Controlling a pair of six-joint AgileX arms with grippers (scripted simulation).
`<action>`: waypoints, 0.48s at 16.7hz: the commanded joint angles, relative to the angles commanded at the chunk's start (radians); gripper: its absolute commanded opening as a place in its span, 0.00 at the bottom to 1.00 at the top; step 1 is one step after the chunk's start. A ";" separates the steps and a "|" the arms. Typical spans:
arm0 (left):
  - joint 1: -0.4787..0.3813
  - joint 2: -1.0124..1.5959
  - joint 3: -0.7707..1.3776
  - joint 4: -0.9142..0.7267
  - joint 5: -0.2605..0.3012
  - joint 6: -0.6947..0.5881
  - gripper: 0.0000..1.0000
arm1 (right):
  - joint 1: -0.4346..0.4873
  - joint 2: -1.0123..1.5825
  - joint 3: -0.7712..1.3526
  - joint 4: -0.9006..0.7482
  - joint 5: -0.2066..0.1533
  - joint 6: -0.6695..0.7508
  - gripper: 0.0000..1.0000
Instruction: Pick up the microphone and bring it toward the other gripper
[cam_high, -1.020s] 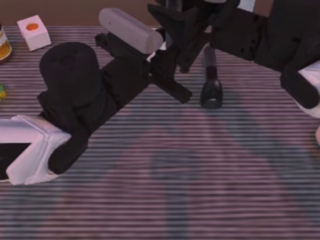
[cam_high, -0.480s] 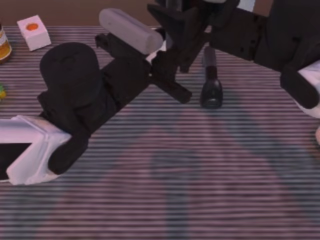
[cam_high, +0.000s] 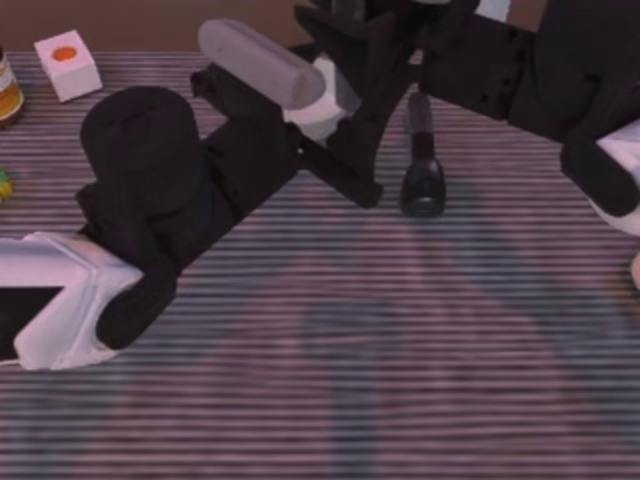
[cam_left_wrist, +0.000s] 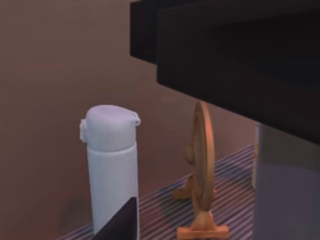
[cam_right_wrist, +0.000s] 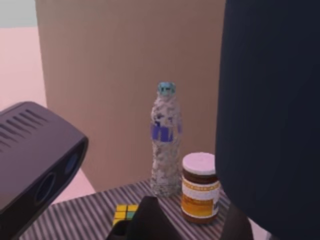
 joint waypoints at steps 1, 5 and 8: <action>0.000 0.000 0.000 0.000 0.000 0.000 1.00 | 0.000 0.000 0.000 0.000 0.000 0.000 0.00; 0.000 0.000 0.000 0.000 0.000 0.000 1.00 | 0.000 0.000 0.000 0.000 0.000 0.000 0.00; 0.007 -0.012 -0.021 -0.002 0.002 0.001 1.00 | -0.011 -0.012 -0.004 0.001 -0.009 0.001 0.00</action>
